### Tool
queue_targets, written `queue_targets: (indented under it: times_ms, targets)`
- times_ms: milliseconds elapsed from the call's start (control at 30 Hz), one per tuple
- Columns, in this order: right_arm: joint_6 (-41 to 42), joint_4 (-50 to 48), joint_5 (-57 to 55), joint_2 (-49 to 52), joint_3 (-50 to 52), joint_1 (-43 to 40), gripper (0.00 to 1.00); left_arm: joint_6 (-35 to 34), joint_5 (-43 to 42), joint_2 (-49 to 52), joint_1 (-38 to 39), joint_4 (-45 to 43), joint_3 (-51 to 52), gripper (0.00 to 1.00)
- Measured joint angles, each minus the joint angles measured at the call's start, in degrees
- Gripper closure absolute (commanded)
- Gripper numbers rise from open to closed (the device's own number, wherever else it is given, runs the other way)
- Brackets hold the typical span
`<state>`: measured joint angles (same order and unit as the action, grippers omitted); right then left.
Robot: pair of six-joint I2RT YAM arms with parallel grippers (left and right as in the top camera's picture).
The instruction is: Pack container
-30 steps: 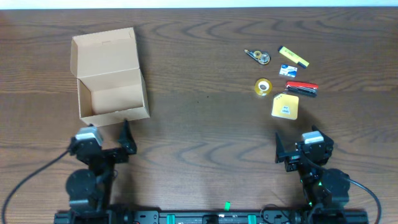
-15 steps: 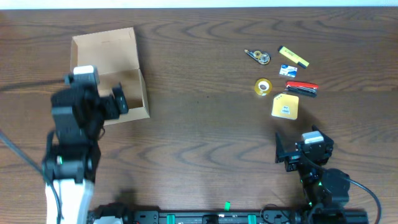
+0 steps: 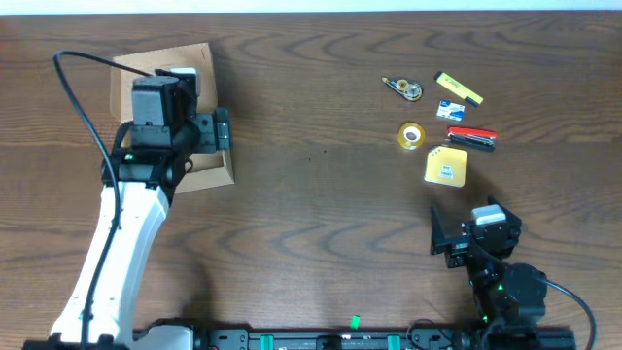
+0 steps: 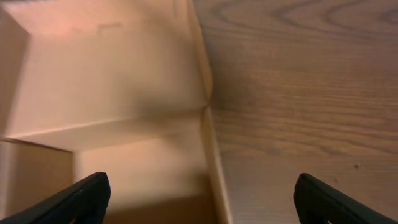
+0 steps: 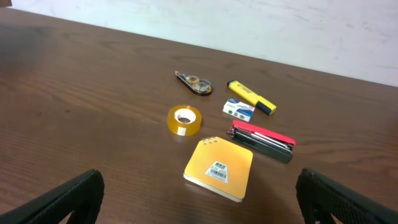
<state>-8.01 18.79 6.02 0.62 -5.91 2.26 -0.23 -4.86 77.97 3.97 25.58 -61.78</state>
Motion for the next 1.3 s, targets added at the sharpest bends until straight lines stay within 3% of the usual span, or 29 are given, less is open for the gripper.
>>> queue_targets:
  times_ms: [400,500,733,867,1000,1200,1300]
  targets:
    - [0.0,0.0,0.0,0.0,0.0,0.0,0.01,-1.3,-5.5,8.9,0.0,1.0,0.0,0.05]
    - [0.0,0.0,0.0,0.0,0.0,0.0,0.01,-1.3,-5.5,11.3,0.0,1.0,0.0,0.0]
    - [0.0,0.0,0.0,0.0,0.0,0.0,0.01,-5.4,-4.6,16.1,0.0,-0.2,0.0,0.5]
    - [0.0,0.0,0.0,0.0,0.0,0.0,0.01,-7.9,-3.9,16.4,0.3,-1.9,0.0,0.68]
    - [0.0,0.0,0.0,0.0,0.0,0.0,0.01,-9.5,-2.3,16.4,1.9,-2.2,0.0,0.76]
    - [0.0,0.0,0.0,0.0,0.0,0.0,0.01,-10.3,2.9,16.4,7.1,-2.1,0.0,0.78]
    - [0.0,0.0,0.0,0.0,0.0,0.0,0.01,-10.1,5.7,16.4,9.2,-1.0,0.0,0.85]
